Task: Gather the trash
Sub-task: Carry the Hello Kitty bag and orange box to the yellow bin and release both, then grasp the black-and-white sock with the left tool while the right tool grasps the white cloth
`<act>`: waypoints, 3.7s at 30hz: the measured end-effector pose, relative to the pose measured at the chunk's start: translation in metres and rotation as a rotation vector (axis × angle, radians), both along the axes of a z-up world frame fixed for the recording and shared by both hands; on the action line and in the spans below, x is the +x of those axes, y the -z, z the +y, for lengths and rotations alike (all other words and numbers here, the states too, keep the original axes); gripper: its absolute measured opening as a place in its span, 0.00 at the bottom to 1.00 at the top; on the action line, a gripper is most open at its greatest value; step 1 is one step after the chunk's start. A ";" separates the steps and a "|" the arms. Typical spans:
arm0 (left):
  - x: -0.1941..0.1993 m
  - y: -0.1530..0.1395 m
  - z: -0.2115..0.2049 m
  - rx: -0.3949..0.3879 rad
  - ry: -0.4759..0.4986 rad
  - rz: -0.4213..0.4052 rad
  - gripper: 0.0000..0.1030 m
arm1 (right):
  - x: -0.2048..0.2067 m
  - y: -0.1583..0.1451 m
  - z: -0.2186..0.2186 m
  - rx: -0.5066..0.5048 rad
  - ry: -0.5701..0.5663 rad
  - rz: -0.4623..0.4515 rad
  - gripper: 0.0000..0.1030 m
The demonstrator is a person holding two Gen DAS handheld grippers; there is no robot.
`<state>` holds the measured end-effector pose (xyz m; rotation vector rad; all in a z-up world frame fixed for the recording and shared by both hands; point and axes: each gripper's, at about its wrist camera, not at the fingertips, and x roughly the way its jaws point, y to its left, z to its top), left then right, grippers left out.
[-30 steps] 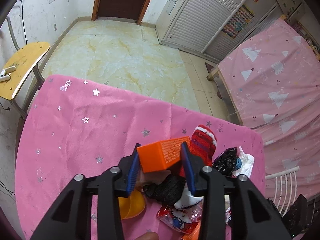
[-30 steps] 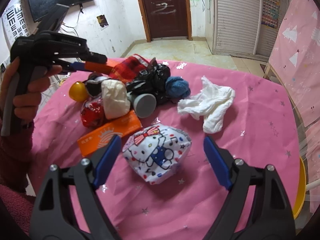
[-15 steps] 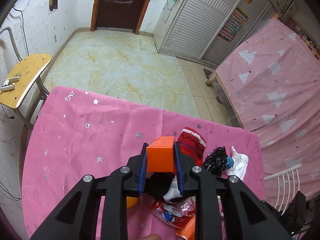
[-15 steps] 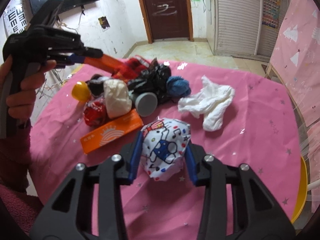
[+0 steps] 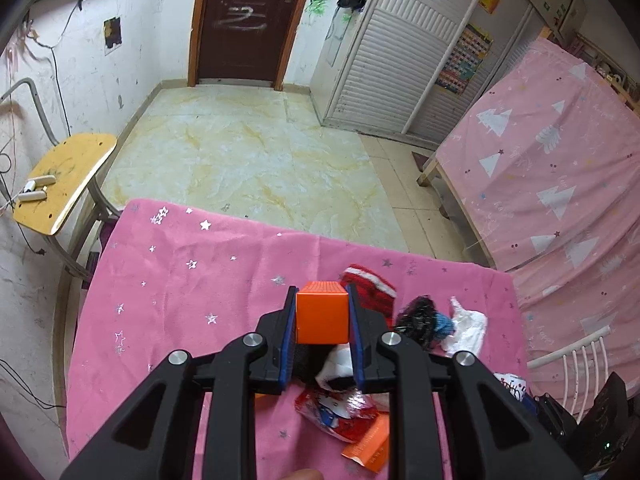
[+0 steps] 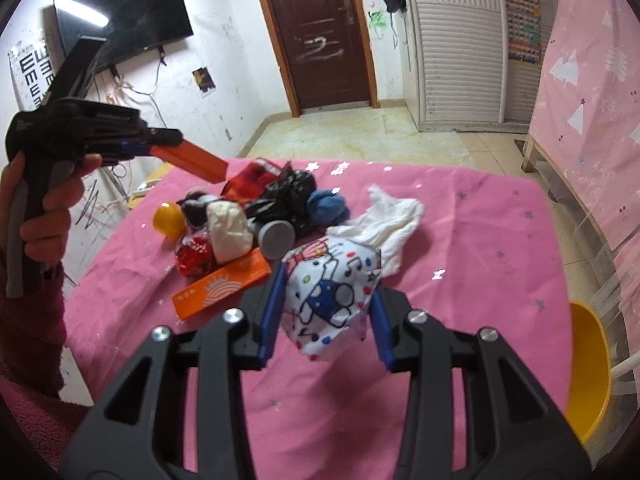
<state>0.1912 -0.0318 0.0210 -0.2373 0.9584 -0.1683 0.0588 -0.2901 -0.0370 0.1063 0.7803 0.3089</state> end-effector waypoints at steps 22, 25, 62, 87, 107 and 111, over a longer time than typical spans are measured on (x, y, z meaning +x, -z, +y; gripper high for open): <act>-0.062 -0.048 -0.159 -0.003 0.280 -0.077 0.14 | -0.040 -0.001 -0.125 0.058 0.227 -0.058 0.37; -0.070 -0.049 -0.188 -0.006 0.331 -0.073 0.14 | -0.047 0.002 -0.145 0.035 0.277 -0.056 0.37; -0.116 0.026 -0.401 0.056 0.656 0.093 0.42 | -0.084 0.057 -0.263 0.138 0.516 -0.017 0.59; -0.079 -0.017 -0.249 0.055 0.434 0.003 0.42 | -0.031 0.016 -0.150 0.037 0.295 -0.034 0.68; -0.026 -0.011 -0.077 0.132 0.191 0.026 0.42 | 0.036 0.011 -0.034 -0.037 0.091 0.024 0.68; -0.017 0.000 -0.058 0.148 0.186 0.049 0.42 | 0.044 0.013 -0.022 -0.053 0.076 0.037 0.68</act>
